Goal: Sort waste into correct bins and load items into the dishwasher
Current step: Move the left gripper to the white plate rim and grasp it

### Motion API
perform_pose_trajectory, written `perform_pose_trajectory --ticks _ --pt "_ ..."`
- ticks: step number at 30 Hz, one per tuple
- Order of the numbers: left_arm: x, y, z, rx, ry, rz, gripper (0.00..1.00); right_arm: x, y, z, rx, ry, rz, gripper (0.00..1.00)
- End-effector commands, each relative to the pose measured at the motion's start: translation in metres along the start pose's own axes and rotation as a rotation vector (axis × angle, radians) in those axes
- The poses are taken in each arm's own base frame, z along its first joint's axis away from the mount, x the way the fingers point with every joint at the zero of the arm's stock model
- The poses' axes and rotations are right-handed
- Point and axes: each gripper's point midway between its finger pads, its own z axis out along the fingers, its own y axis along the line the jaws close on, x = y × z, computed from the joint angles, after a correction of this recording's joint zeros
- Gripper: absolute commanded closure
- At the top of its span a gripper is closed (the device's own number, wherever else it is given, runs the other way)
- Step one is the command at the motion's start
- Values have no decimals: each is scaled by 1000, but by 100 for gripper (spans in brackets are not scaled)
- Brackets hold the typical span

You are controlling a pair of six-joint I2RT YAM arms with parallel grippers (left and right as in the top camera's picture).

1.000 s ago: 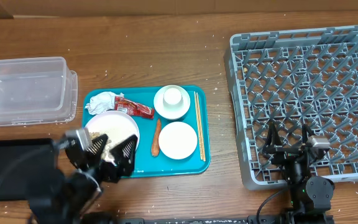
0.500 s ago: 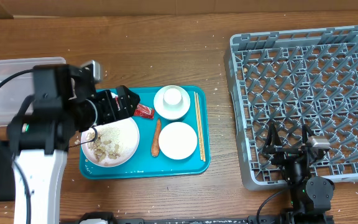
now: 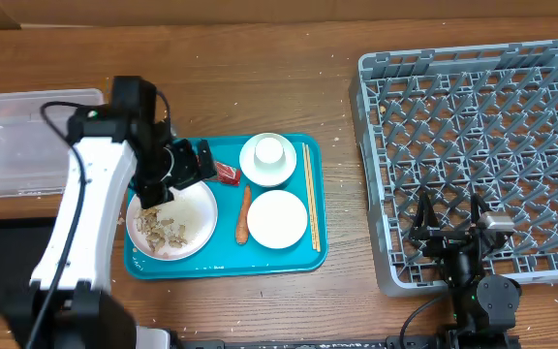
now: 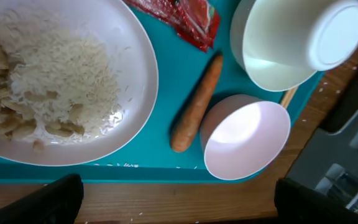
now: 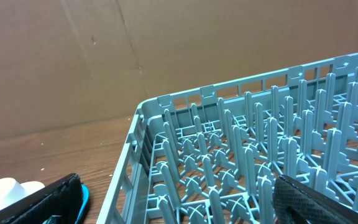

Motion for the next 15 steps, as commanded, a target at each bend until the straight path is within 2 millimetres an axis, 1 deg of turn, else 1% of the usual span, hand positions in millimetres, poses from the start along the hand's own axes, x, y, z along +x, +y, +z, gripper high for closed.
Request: perform_pose_trajectory --ticks 1,2,5,6,8,9,10,11,12,13,15 --pt "-2 -9 25 -23 75 2 0 1 -2 0 7 -5 -4 0" --pt "-3 -5 32 -64 85 -8 0 1 -2 0 7 -5 -4 0" --pt "-7 14 47 -258 62 -48 2 1 -2 0 7 -5 -4 0" --pt "-9 18 51 -307 48 -50 5 1 -2 0 7 -5 -4 0" --pt "-11 21 57 -375 30 -36 8 1 -2 0 7 -5 -4 0" --pt "-11 21 60 -393 28 -26 9 1 -2 0 7 -5 -4 0" --pt "-12 20 65 -402 31 -17 12 1 -2 0 7 -5 -4 0" --pt "-13 18 70 -402 35 -13 18 1 -2 0 7 -5 -4 0" --pt "-14 18 77 -398 48 -16 27 1 -2 0 7 -5 -4 0" --pt "-15 17 80 -395 52 -17 30 1 -2 0 7 -5 -4 0" --pt "-16 16 85 -389 61 -19 30 1 -2 0 7 -5 -4 0"
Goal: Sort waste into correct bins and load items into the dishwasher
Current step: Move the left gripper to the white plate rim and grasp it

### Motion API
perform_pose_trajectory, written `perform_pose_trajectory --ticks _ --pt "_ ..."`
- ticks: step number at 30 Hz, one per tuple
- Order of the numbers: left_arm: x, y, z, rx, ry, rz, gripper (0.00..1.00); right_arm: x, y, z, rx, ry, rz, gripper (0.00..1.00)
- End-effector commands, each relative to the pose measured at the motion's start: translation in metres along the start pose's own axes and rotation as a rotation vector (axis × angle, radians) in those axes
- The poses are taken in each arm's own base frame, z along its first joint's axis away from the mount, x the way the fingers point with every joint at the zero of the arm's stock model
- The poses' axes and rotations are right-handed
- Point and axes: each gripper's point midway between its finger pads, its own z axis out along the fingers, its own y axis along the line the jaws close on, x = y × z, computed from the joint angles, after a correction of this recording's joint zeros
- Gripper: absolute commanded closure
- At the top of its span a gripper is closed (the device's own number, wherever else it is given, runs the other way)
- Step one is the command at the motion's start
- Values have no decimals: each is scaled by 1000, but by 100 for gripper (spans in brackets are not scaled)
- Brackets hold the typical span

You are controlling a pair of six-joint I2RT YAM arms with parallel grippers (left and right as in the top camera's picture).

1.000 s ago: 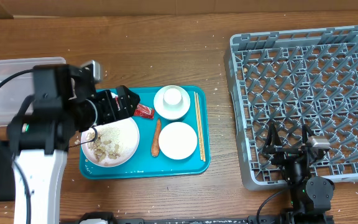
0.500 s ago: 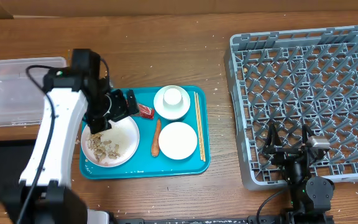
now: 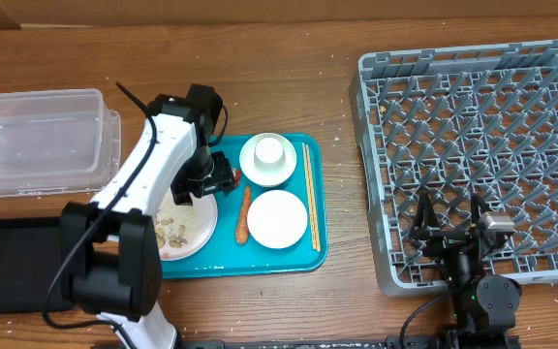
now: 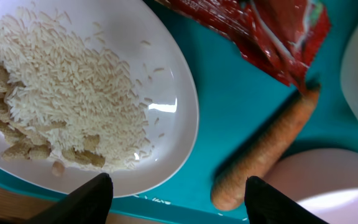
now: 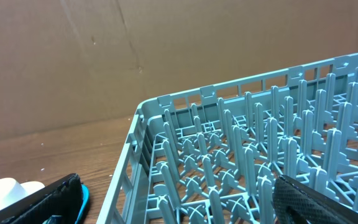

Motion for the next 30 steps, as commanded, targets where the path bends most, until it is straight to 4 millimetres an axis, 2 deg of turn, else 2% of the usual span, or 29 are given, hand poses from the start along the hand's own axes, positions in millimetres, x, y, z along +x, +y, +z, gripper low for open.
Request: perform_pose_trajectory --ticks 1,8,16,19,23,30 --pt "-10 0 9 -33 -5 -24 30 2 -2 0 7 -4 -4 0" --pt "-22 -7 19 -3 -53 -21 30 2 -2 0 7 -4 -4 0" --pt "-17 -9 36 16 -39 -9 30 2 -2 0 7 -4 -4 0" --pt "-18 -10 41 21 -47 18 35 2 -2 0 7 -4 -4 0" --pt "-13 -10 48 15 -39 27 36 2 -2 0 7 -4 -4 0" --pt "-8 -26 54 20 -65 80 36 2 -2 0 7 -4 -4 0"
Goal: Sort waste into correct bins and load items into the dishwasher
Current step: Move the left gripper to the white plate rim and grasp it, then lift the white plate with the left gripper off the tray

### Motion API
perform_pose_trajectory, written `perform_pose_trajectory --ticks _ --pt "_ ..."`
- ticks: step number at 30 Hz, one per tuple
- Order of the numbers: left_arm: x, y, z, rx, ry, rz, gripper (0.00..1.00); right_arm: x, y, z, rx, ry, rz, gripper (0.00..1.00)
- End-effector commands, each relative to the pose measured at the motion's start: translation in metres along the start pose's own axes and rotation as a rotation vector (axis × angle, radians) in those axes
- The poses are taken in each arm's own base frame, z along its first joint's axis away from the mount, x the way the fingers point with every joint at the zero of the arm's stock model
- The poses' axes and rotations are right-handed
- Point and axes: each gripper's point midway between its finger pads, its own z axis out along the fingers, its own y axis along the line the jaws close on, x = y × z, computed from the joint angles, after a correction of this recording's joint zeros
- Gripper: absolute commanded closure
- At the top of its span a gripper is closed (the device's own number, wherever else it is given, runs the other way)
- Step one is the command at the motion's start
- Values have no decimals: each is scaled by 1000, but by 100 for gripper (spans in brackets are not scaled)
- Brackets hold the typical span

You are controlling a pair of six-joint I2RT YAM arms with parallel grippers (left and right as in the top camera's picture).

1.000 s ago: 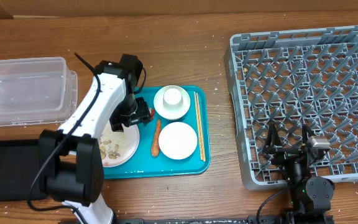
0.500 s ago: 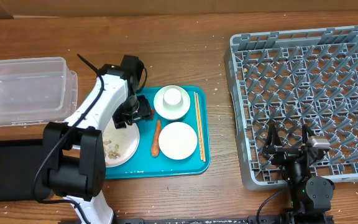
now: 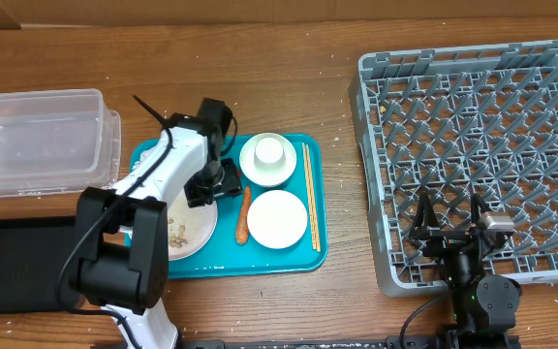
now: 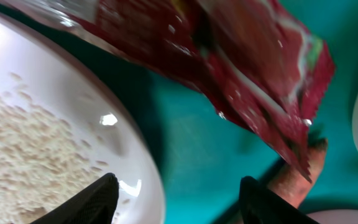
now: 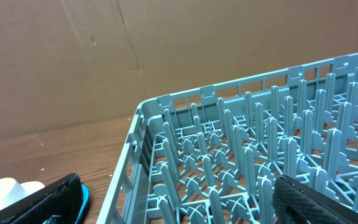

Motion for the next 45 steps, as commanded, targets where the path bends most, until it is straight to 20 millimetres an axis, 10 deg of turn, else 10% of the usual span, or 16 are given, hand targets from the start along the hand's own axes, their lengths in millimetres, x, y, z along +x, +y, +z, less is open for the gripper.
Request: perform_pose_trajectory --ticks 1,25,45 --pt "7 -6 5 -7 6 43 37 2 -2 0 7 -4 -4 0" --pt "12 5 19 -73 -11 48 43 2 -2 0 7 -4 -4 0" --pt "16 8 19 -86 3 45 79 2 -2 0 7 -4 -4 0"
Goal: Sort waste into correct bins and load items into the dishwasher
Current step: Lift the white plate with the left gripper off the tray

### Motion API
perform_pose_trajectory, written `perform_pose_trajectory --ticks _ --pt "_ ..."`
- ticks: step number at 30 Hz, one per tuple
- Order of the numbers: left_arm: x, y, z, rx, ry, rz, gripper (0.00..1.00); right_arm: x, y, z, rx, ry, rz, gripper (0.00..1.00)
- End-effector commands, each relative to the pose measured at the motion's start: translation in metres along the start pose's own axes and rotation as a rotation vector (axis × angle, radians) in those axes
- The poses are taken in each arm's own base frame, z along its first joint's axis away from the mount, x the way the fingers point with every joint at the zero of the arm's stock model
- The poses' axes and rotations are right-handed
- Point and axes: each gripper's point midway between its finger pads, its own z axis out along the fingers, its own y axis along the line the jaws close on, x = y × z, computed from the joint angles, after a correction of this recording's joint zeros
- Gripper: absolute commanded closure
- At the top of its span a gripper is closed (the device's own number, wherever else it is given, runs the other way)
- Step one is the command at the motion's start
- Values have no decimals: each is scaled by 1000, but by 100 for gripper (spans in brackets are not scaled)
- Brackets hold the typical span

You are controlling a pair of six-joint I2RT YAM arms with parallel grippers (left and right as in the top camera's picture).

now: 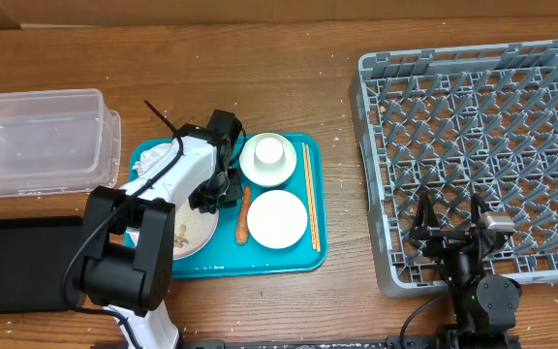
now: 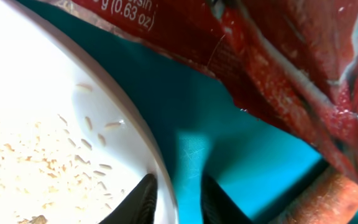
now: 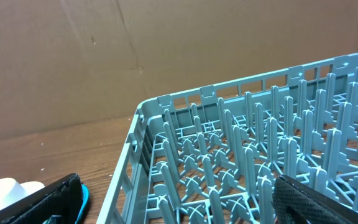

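A white plate (image 1: 187, 231) of rice and scraps lies at the left of the teal tray (image 1: 260, 260). My left gripper (image 1: 218, 192) is down at the plate's right rim. In the left wrist view it (image 2: 176, 200) is nearly shut astride that rim, one finger inside the plate (image 2: 42, 124) and the other on the tray floor. A red wrapper (image 2: 278, 56) lies just beyond, with a carrot (image 1: 244, 215) beside it. My right gripper (image 3: 179, 199) is open and holds nothing at the near edge of the dish rack (image 1: 482, 145).
On the tray are also a white bowl with a cup in it (image 1: 267, 158), a second white dish (image 1: 277, 218) and chopsticks (image 1: 309, 194). A clear plastic bin (image 1: 37, 141) stands at the far left, with a black bin (image 1: 17, 262) below it.
My left gripper has dropped lower and its fingers have come together from a wide stance over the wrapper onto the plate's right rim. The right arm has not moved.
My left gripper hung open high over the plate and tray. Then it was lower, open over the plate's edge and the carrot. Then it was close over the wrapper and the rim, still wide. Now it pinches the plate's rim. The right gripper stayed still over the rack.
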Motion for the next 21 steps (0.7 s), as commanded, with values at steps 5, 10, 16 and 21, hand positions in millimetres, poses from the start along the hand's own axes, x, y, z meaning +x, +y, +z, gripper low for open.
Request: perform_pose_trajectory --ticks 5,10,16,21 --pt "9 4 3 -27 30 1 90 1 -2 0 7 -5 -4 0" --pt "12 5 2 -34 42 1 92 1 -2 0 7 -5 -4 0" --pt "14 8 -8 -54 65 -11 96 1 -2 0 7 -5 -4 0" --pt "14 9 -20 -68 78 -40 96 1 -2 0 7 -5 -4 0"
